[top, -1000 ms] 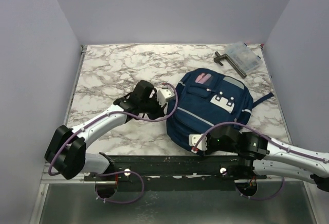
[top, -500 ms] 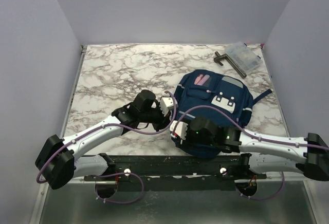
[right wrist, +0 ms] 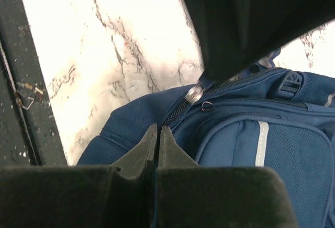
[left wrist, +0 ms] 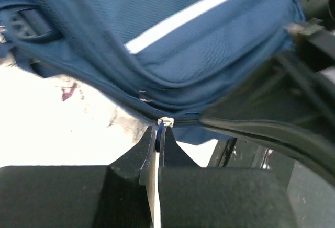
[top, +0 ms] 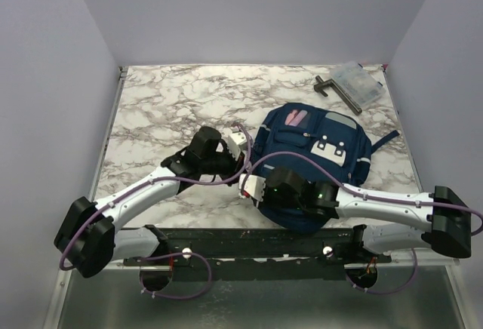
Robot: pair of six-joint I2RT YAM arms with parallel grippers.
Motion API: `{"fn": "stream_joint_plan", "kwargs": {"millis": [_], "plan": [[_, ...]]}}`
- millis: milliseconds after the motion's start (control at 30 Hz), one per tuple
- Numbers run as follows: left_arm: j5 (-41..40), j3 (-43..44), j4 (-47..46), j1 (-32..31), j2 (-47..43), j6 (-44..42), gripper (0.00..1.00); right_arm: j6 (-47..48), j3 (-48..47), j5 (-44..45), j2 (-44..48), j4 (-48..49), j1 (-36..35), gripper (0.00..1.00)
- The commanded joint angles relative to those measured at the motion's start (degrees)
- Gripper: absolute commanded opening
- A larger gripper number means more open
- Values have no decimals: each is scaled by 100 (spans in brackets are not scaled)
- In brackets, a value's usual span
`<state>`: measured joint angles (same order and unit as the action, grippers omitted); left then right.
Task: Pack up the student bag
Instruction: Zip the student bag at the center of the board.
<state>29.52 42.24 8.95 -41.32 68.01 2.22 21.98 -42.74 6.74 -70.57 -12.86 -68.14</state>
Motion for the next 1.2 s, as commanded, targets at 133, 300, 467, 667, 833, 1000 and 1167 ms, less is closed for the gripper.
{"fn": "stream_joint_plan", "kwargs": {"millis": [133, 300, 467, 667, 833, 1000, 1167], "plan": [[-595, 463, -474, 904, 928, 438, 0, 486, 551, -1116, 1264, -1499, -16, 1], [-675, 1195, -460, 1037, 1817, 525, 0, 606, 676, -1415, 1940, -1411, -17, 1], [-619, 2080, -249, 1092, 2766, 657, 0, 627, 678, -1427, 1866, -1499, -23, 1], [-895, 2045, -116, 1091, 2602, 755, 14, 287, 678, -1132, 1871, -1224, -16, 1], [-1070, 1903, 424, 1100, 1678, 562, 43, -197, 632, -951, 1967, -900, -16, 30], [-992, 1722, 672, 1100, 230, 614, 52, -896, 345, -386, 2193, -477, -16, 62], [-1194, 1649, 686, 1104, -1274, 828, 67, -2085, -479, 1368, 2318, -343, -20, 84]]}}
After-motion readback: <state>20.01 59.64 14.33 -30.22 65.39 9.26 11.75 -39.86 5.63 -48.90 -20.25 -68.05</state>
